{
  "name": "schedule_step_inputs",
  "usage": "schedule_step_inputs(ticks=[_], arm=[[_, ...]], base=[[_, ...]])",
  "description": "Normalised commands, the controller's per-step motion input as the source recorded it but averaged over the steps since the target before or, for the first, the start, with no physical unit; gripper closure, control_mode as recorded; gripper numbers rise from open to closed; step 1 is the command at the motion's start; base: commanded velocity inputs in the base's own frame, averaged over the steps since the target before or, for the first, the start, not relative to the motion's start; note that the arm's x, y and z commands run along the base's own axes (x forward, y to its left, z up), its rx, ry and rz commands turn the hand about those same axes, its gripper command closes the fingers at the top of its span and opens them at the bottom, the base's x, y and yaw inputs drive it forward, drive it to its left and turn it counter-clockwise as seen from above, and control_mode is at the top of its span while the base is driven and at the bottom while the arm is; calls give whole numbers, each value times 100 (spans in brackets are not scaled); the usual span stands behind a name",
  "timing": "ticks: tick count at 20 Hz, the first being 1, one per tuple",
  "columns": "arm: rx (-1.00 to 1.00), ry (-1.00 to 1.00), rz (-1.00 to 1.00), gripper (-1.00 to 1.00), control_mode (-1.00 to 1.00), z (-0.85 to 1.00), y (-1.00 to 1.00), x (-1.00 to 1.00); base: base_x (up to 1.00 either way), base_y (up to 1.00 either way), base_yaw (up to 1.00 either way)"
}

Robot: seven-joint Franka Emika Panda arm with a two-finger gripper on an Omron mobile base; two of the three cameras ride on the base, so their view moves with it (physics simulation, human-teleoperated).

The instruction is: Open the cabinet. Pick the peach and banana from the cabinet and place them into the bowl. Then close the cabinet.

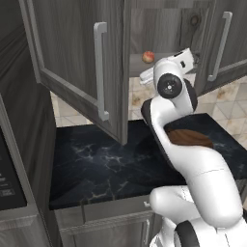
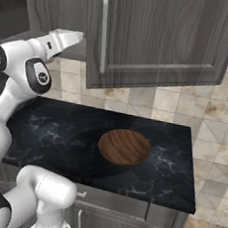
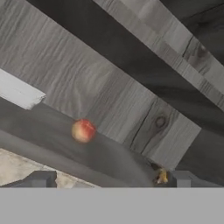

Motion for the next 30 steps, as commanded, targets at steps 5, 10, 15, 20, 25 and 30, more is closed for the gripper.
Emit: schedule_step_inputs(ticks=[5,10,15,20,25,30], arm=[[5,5,-2,-100,-100,-18,-37,90],[5,2,-22,-100,-100,0,-69,7],[0,-1,-29,-100,-100,0,-70,-55],[0,-10,-39,-100,-100,3,-71,-100],[2,-2,-45,-100,-100,0,-96,-68],[6,-6,-38,-100,-100,0,-100,-54]], base=[[0,0,0],[0,0,0],[0,0,0],[0,0,0],[0,0,0],[0,0,0]])
